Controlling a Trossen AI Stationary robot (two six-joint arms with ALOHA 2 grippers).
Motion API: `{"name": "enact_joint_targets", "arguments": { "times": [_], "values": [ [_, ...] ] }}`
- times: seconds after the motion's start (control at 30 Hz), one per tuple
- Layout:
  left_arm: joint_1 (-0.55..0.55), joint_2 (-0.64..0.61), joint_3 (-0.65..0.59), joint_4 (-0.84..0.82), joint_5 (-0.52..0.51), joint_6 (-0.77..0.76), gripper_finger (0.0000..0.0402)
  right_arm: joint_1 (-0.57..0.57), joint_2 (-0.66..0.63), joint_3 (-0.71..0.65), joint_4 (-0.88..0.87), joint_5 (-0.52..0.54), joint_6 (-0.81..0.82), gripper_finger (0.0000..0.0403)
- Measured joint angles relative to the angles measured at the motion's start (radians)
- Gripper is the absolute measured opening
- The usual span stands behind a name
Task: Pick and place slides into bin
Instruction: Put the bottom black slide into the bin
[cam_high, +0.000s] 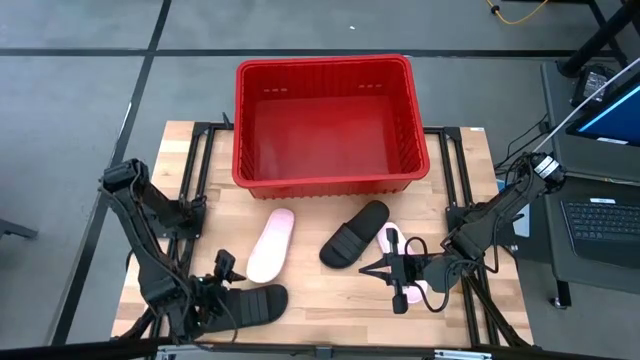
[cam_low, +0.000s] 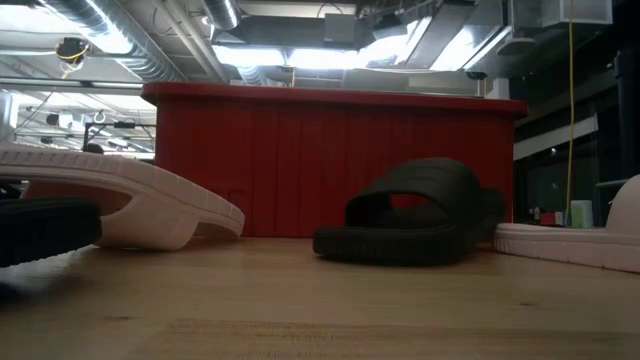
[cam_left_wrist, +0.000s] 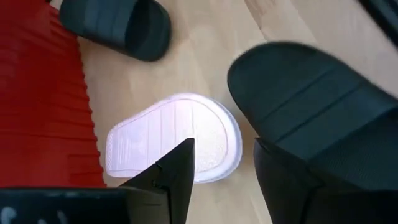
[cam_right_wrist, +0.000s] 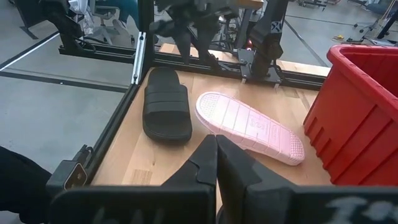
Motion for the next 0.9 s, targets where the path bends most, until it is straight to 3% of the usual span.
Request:
{"name": "enact_joint_targets", "arguments": {
  "times": [0.3,0.53,0.9],
  "values": [
    [0.0,0.141,0.0,0.005,0.126,0.01,0.0153,0.0,0.0,0.0,0.0,0.0,-0.004,0.001],
    [0.0,0.182,0.0,0.013,0.196,-0.042,0.0146,0.0,0.0,0.0,0.0,0.0,-0.004,0.001],
    [0.01,0.182,0.0,0.071,0.191,-0.042,0.0142,0.0,0.0,0.0,0.0,0.0,-0.006,0.001]
  ]
}}
